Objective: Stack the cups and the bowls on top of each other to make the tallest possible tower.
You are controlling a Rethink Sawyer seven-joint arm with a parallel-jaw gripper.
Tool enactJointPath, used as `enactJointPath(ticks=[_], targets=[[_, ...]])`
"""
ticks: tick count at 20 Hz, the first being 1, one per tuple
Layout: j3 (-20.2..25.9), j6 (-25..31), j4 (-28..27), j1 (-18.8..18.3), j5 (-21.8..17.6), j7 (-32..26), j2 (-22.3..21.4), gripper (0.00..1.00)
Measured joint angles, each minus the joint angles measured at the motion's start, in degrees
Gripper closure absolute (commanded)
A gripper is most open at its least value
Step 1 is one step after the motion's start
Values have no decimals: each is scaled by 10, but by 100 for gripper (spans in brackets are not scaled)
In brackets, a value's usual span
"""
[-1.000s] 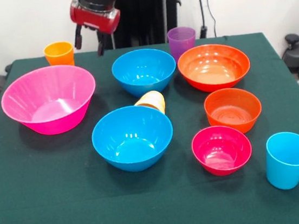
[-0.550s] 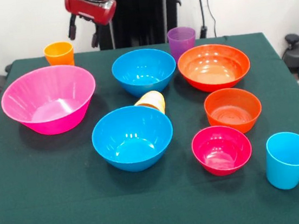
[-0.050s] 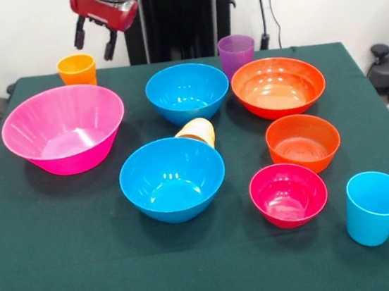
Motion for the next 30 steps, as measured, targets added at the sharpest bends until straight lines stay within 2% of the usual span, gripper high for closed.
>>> enactJointPath(ticks=[6,20,24,30], targets=[[-4,-12,0,-23,0,0,19,0],[1,-88,0,-117,0,0,83,0],[4,-105,0,-129,0,0,96,0],[8,-136,4,-128,0,0,116,0]])
